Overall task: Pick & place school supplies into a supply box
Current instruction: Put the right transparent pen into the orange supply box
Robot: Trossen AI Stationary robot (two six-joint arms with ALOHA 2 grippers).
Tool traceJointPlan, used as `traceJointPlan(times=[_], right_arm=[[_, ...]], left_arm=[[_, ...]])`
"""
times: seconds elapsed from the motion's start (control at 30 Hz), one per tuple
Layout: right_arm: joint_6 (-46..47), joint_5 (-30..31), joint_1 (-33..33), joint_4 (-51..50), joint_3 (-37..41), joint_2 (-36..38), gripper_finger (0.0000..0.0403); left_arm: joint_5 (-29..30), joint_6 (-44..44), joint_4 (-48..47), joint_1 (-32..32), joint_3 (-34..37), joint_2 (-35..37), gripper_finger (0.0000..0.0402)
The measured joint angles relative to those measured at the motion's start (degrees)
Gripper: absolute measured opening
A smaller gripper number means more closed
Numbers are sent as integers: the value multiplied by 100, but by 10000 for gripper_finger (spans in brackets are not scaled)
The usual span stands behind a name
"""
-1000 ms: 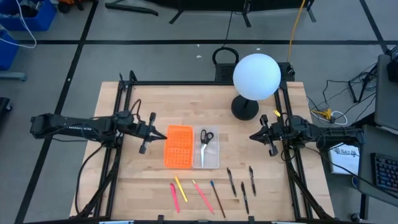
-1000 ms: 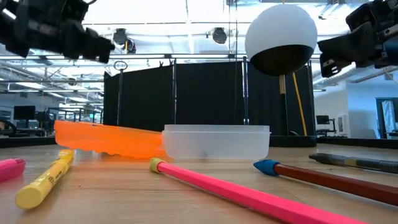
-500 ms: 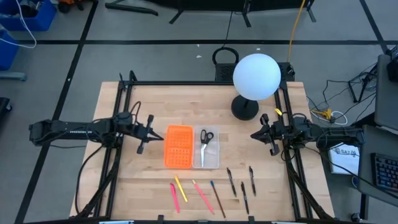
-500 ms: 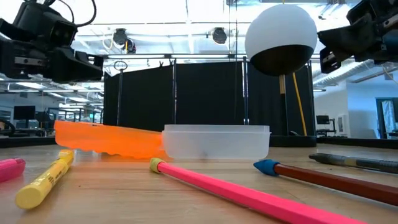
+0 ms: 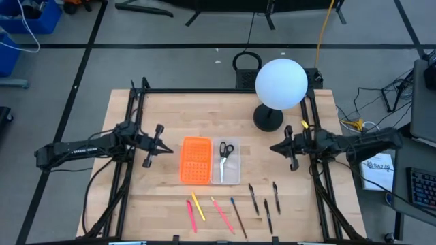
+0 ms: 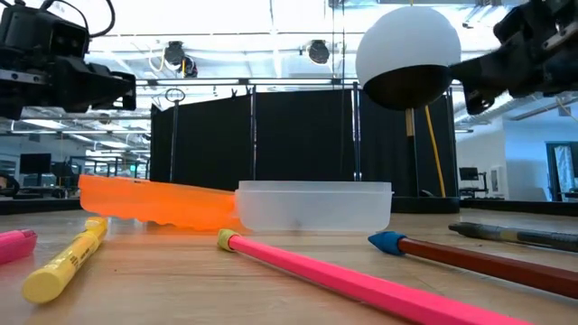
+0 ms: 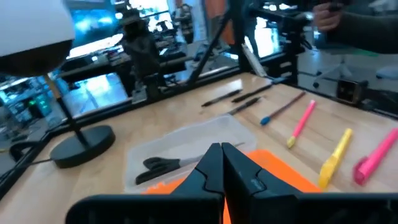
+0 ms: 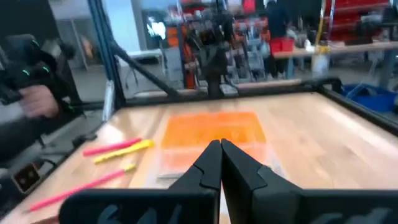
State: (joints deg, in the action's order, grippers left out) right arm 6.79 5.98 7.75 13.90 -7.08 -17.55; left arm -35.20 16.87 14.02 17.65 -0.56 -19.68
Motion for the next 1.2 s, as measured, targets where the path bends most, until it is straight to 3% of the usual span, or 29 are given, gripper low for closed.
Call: traceJointPlan(times=[0.13,0.23,0.33,0.57,0.73,0.83,0.93,1.03,1.2], right_arm=[[161,817,670,-840,-1189,-1187,0],[653,1438,1196,-2354,-2439,-2377,0],[1383,1656,1685,-3773,-3896,-3694,0],[3254,1556,2643,-7037,-7550,-6670,0],[5062,582,2933,-8626,-9545,-8120,0],[6044,99,3066,-9248,-10105,-8722,0],[7334,-171,3144,-9701,-10148,-9029,0],[8238,-150,3204,-9818,-9935,-9152,0],[8925,155,3387,-9687,-9294,-9165,0]], left_arm=[[304,-325,99,0,0,0,25],[522,-414,127,0,0,-3,39],[725,-418,278,0,0,-8,44],[833,-396,841,0,-2,-11,36],[831,-601,874,0,-2,-11,35],[832,-772,876,0,-2,-11,35],[832,-909,874,-2,-2,-11,35],[832,-952,879,-2,-2,-11,35],[832,-930,886,-2,-2,-11,35]])
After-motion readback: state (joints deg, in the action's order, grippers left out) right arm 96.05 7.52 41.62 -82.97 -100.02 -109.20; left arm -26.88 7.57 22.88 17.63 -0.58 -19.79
